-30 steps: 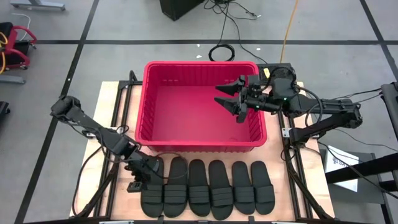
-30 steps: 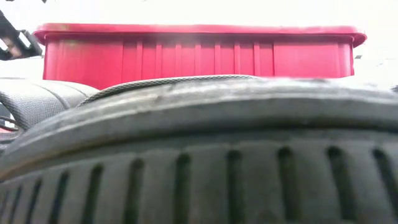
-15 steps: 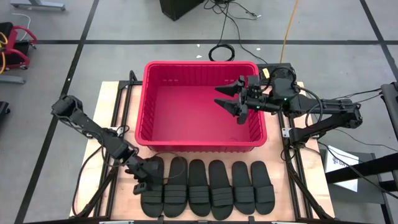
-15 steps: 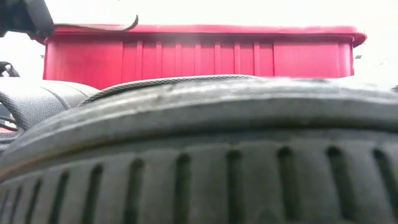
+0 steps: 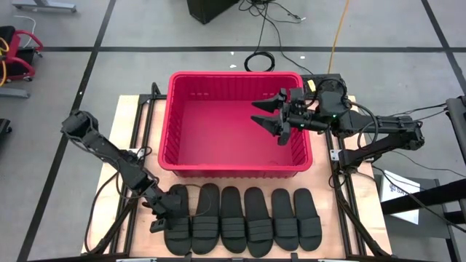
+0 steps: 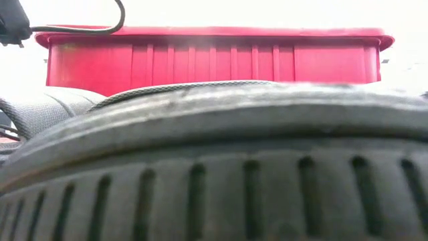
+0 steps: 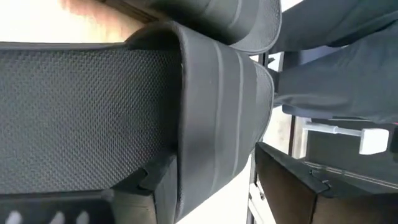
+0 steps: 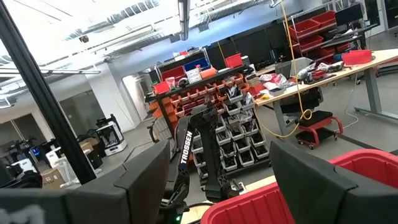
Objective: Pick and place slides into bin
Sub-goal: Put the black slide into the red bin
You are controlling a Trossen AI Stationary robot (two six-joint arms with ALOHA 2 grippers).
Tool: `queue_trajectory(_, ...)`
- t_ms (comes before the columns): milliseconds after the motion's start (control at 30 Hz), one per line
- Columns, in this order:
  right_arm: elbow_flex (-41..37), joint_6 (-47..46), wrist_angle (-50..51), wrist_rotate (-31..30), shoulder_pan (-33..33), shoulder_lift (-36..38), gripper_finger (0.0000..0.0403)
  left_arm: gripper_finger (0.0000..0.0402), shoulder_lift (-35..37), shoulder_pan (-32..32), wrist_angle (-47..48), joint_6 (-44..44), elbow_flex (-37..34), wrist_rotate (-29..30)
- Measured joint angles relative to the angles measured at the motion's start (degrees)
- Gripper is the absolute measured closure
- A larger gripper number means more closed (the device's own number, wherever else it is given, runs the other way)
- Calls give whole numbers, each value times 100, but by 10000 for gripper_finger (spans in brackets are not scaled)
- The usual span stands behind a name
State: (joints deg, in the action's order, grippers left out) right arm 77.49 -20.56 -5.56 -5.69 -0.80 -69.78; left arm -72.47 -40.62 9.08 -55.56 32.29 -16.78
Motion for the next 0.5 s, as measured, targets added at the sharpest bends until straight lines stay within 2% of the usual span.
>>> queue_trajectory(100,0,2,-1,-4,0,0,138,231,0,0,-17,14,0,114)
queue_trajectory(333,0,-93,-313,-11,0,0,138,331,0,52,-2,160,-2,176)
queue_trajectory(500,0,7,-365,-17,0,2,138,392,0,152,-31,141,-2,-68)
